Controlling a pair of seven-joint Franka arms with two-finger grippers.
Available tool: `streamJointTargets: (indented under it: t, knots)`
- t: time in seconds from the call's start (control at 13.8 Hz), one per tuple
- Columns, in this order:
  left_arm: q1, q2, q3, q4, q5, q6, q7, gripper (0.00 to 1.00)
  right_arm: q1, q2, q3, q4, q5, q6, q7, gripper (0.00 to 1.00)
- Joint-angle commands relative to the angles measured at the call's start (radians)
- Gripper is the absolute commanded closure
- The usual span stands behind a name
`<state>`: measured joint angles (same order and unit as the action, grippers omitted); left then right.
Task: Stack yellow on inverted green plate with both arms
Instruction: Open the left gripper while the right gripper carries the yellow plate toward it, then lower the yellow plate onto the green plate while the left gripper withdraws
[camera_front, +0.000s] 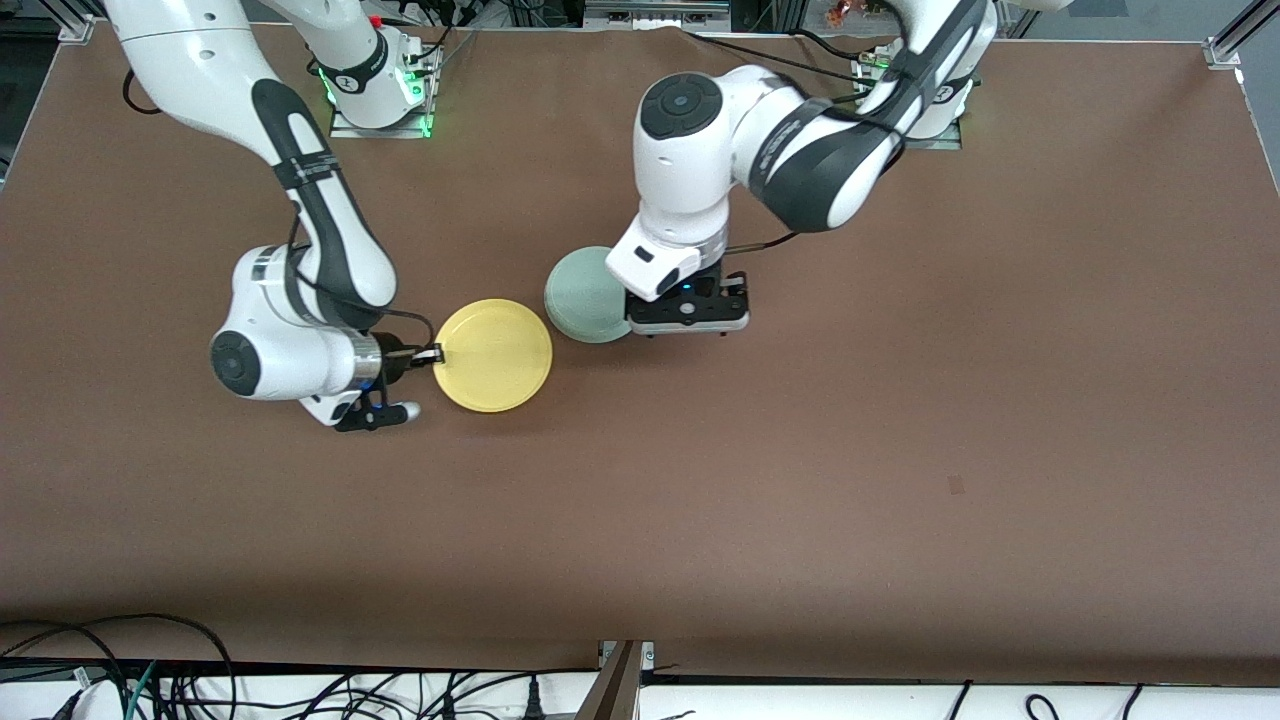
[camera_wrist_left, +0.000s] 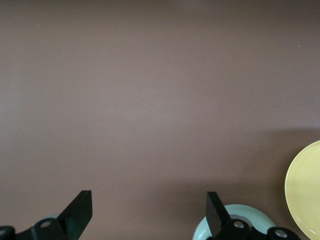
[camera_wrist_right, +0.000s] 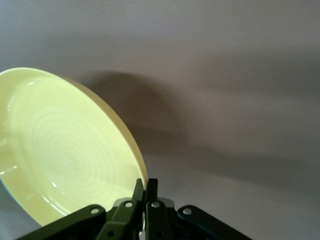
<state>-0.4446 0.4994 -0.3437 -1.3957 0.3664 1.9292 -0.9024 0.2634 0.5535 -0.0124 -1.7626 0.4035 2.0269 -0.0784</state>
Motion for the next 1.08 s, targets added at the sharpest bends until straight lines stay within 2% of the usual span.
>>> streamJointTargets:
  t: [0.0,0.29,0.51,0.65,1.01]
  knots:
    - [0.046,-0.093,-0.012,-0.028,-0.037,-0.108,0.158,0.00,0.002,-0.084,0.063,-0.095,0.021,0.056,0.077,1.00]
    - [0.216,-0.200,-0.014,-0.016,-0.168,-0.186,0.371,0.00,0.002,-0.156,0.138,-0.250,0.023,0.219,0.100,1.00]
    - [0.323,-0.245,-0.015,0.033,-0.178,-0.316,0.555,0.00,0.002,-0.193,0.199,-0.304,0.023,0.263,0.196,1.00]
    - [0.395,-0.269,-0.014,0.092,-0.234,-0.415,0.681,0.00,0.002,-0.196,0.245,-0.321,0.023,0.280,0.282,1.00]
    - [0.516,-0.343,-0.003,0.152,-0.257,-0.593,0.838,0.00,0.002,-0.199,0.298,-0.420,0.023,0.409,0.310,1.00]
